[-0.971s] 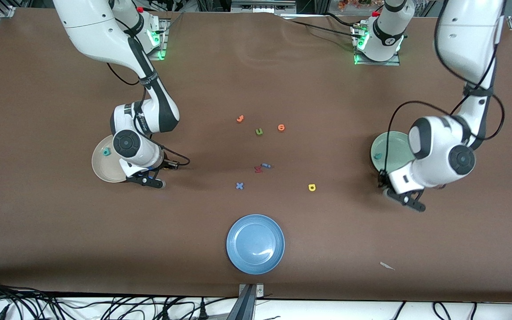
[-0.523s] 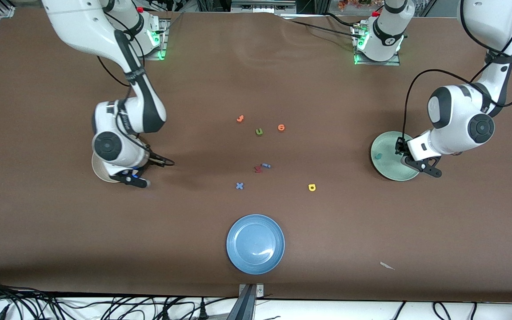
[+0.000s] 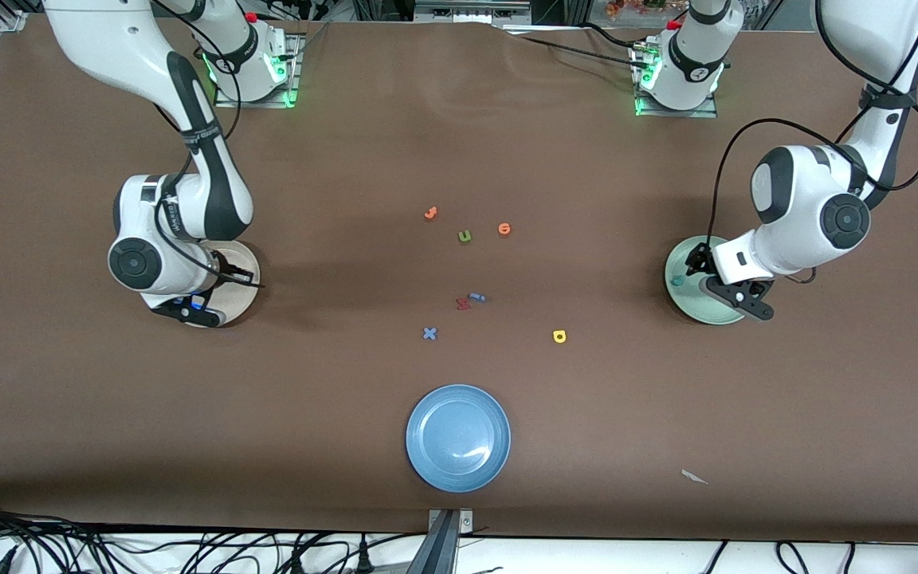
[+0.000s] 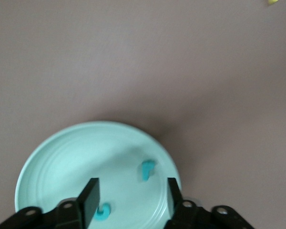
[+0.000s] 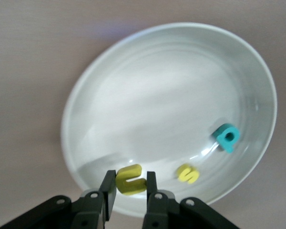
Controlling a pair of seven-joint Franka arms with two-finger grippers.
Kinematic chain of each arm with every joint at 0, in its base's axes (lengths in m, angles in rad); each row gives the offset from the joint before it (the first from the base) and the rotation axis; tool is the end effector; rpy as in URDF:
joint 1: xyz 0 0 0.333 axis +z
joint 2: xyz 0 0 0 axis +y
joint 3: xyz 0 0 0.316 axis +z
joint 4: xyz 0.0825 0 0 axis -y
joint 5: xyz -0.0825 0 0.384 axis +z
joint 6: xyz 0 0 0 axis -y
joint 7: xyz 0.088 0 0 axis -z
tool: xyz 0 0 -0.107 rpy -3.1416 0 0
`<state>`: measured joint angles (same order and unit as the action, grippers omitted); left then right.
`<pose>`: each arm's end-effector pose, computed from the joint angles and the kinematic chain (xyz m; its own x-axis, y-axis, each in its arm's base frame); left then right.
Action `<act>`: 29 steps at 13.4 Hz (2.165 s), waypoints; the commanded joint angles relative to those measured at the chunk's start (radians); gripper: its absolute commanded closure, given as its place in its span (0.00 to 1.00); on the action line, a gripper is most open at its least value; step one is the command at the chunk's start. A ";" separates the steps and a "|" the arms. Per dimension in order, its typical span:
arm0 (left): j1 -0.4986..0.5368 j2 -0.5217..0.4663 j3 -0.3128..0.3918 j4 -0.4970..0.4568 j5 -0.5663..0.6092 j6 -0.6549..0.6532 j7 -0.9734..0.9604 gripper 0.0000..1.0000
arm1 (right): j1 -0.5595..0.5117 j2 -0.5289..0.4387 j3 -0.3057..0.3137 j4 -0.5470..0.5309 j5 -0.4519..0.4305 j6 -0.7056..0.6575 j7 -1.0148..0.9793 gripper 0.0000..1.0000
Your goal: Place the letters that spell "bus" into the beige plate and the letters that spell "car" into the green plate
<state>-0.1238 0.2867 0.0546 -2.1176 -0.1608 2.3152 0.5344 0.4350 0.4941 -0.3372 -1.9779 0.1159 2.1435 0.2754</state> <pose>0.5645 -0.0425 0.2699 0.8805 -0.4730 -0.0328 -0.4658 -0.8758 0.1268 0.5744 0.0632 0.2072 0.9337 -0.2512 -0.2553 -0.2159 -0.9635 0.1583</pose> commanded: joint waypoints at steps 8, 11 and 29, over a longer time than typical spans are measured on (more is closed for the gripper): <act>-0.272 0.265 -0.024 0.353 -0.160 0.006 -0.440 0.40 | -0.005 -0.083 -0.042 0.291 0.015 -0.383 -0.035 0.01; -0.296 0.333 -0.024 0.373 -0.158 0.070 -0.455 0.40 | -0.076 -0.072 -0.042 0.545 0.016 -0.638 -0.079 0.01; -0.342 0.459 -0.018 0.456 -0.163 0.170 -0.527 0.40 | -0.263 -0.084 0.134 0.668 -0.037 -0.588 -0.234 0.00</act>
<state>-0.4550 0.7299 0.0254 -1.6880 -0.2960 2.4812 0.0057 0.2730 0.4051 -0.3205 -1.3443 0.1036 1.5398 0.0438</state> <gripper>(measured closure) 0.401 0.000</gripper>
